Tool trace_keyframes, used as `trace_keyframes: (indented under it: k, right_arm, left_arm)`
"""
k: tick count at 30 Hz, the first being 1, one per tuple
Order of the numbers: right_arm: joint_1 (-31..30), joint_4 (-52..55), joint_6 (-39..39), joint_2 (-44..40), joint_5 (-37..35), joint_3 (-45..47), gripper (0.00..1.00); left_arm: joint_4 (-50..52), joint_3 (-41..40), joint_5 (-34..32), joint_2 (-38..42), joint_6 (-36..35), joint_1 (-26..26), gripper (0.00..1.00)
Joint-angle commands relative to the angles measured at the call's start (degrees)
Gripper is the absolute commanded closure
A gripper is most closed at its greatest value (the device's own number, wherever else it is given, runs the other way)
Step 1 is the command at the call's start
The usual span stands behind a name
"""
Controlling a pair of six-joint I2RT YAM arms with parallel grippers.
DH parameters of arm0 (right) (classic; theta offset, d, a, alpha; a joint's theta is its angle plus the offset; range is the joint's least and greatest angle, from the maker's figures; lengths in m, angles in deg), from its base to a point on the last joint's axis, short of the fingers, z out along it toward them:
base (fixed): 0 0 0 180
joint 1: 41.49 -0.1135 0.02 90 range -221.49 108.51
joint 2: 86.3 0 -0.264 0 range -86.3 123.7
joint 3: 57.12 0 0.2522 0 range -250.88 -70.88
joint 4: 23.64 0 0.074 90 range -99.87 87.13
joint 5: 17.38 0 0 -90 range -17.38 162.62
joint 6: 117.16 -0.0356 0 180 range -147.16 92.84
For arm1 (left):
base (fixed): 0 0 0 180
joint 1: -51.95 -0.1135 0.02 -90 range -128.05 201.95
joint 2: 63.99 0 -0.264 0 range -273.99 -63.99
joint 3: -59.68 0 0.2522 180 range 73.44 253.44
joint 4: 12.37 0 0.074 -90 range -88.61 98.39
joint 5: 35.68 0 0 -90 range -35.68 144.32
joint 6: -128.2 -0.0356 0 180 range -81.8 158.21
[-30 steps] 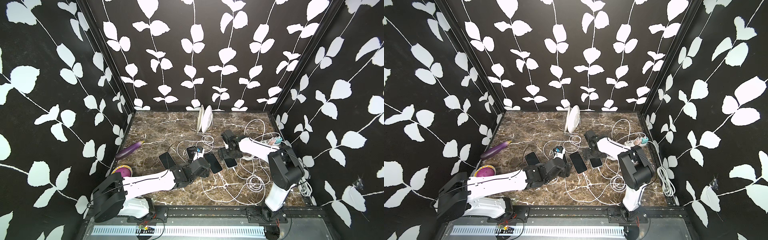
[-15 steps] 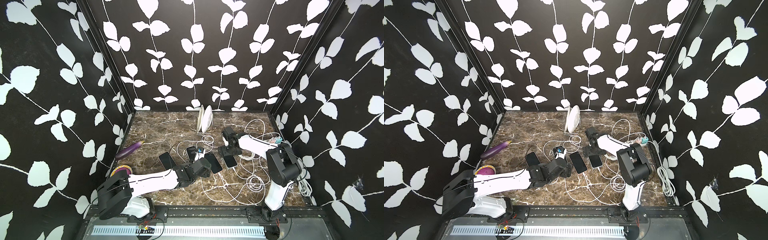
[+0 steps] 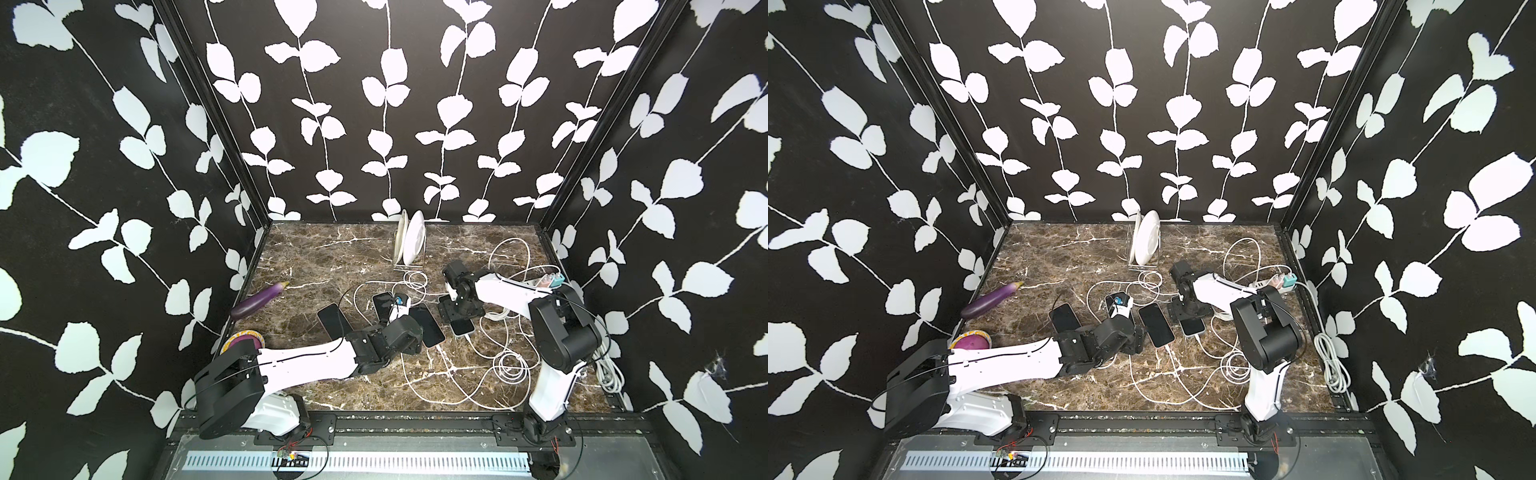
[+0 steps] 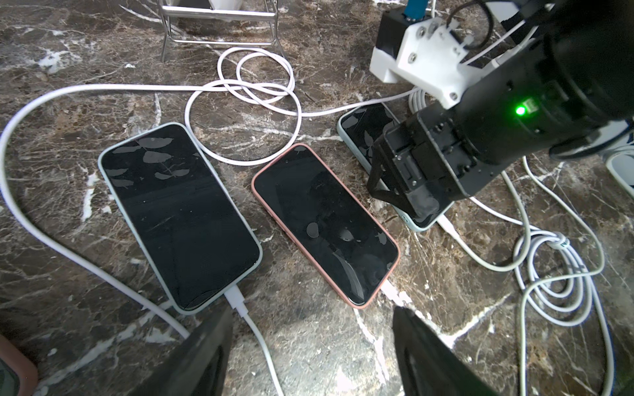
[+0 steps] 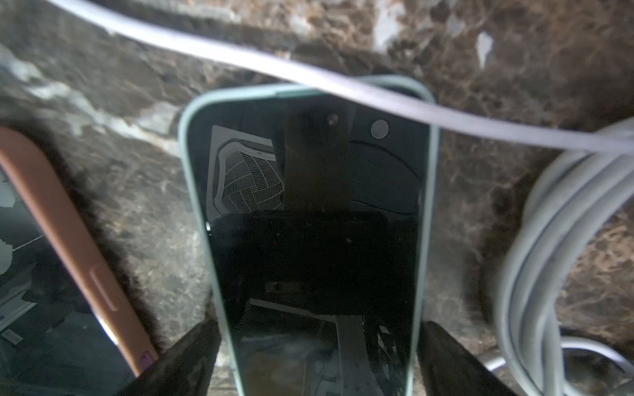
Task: Unplug the charging cable from the phone
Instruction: Pick up the phone at the center of the board.
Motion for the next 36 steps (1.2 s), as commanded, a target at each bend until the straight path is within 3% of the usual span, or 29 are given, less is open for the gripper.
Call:
trace_keyframes:
  k: [1,11,20,27,36]
  right_arm:
    - [-0.39,-0.43,1.07,1.33,-0.11,0.20,0.13]
    - [-0.33,0.61,1.20,1.16,-1.77,2.14,0.24]
    - [-0.41,-1.12,1.52,-1.60,-2.89,3.99,0.58]
    - [-0.51,-3.61,1.39,-6.27,-1.99,5.56,1.00]
    - [-0.63,-3.74,0.56,-11.97,-1.55,6.80,1.00]
  left_arm:
    - [-1.35,-1.05,0.34,-0.11,-0.41,0.14,0.25]
    - [-3.48,-2.29,2.38,-2.31,0.84,0.44,0.28]
    - [-11.07,-2.98,7.00,-5.18,0.25,1.13,0.39]
    - [-14.35,-0.43,6.30,-9.77,-1.23,4.92,0.46]
    - [-24.69,-1.22,6.80,-13.90,-1.11,8.11,0.45]
